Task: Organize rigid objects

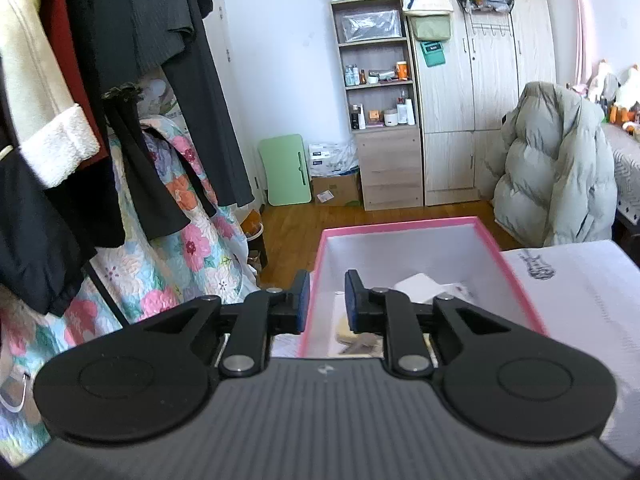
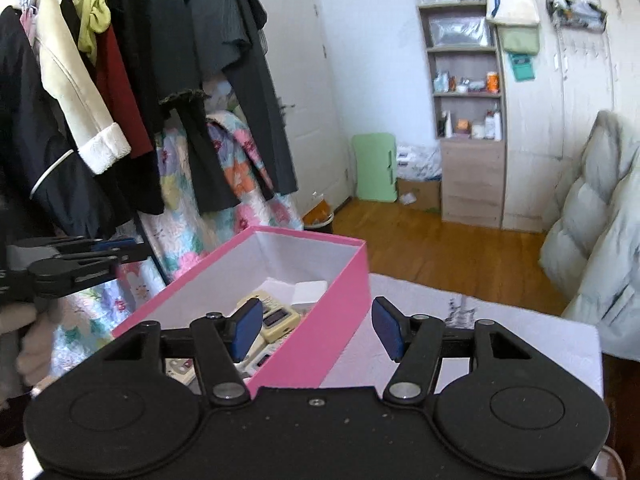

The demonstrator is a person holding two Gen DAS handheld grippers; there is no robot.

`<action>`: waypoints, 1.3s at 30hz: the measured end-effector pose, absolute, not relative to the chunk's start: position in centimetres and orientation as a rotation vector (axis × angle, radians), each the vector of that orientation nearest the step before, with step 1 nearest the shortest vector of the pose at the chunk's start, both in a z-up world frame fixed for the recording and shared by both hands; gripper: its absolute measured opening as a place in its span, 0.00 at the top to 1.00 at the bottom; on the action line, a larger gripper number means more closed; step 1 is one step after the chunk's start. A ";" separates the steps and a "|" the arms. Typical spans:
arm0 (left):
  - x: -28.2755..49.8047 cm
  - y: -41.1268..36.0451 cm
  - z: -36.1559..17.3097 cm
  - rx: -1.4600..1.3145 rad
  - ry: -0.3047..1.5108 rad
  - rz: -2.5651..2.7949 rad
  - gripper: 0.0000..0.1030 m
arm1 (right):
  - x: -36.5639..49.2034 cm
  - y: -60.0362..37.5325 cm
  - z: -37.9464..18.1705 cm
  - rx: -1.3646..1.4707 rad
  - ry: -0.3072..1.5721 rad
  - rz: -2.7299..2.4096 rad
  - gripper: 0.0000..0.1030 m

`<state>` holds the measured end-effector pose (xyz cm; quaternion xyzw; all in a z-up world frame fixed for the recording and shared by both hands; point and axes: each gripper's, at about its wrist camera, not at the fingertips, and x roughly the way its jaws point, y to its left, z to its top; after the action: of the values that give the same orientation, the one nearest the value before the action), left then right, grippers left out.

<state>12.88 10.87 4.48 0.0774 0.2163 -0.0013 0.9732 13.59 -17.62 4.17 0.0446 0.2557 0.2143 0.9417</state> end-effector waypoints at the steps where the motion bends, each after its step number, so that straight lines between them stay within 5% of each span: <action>1: 12.3 10.5 4.6 0.144 0.440 -0.003 0.75 | 13.2 -17.9 4.3 0.093 0.515 0.424 0.36; 11: 7.1 7.2 3.9 0.090 0.509 -0.020 0.38 | 7.5 -17.6 3.4 0.104 0.427 0.318 0.31; 14: 5.8 6.5 3.2 0.091 0.531 -0.030 0.29 | 5.7 -17.2 3.1 0.096 0.433 0.272 0.24; 16: 5.2 6.0 2.7 0.097 0.548 -0.038 0.21 | 4.6 -16.9 3.1 0.092 0.437 0.254 0.06; 20: 4.3 5.1 1.7 0.105 0.597 -0.073 0.06 | 2.7 -16.5 2.7 0.067 0.439 0.194 0.01; 39: 3.3 4.2 0.7 0.090 0.700 -0.032 0.01 | 0.0 -16.9 2.5 0.126 0.563 0.033 0.00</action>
<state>3.32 4.20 0.68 0.0441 0.3428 -0.0156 0.9382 -0.04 -16.94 2.48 0.0619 0.2775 0.0164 0.9586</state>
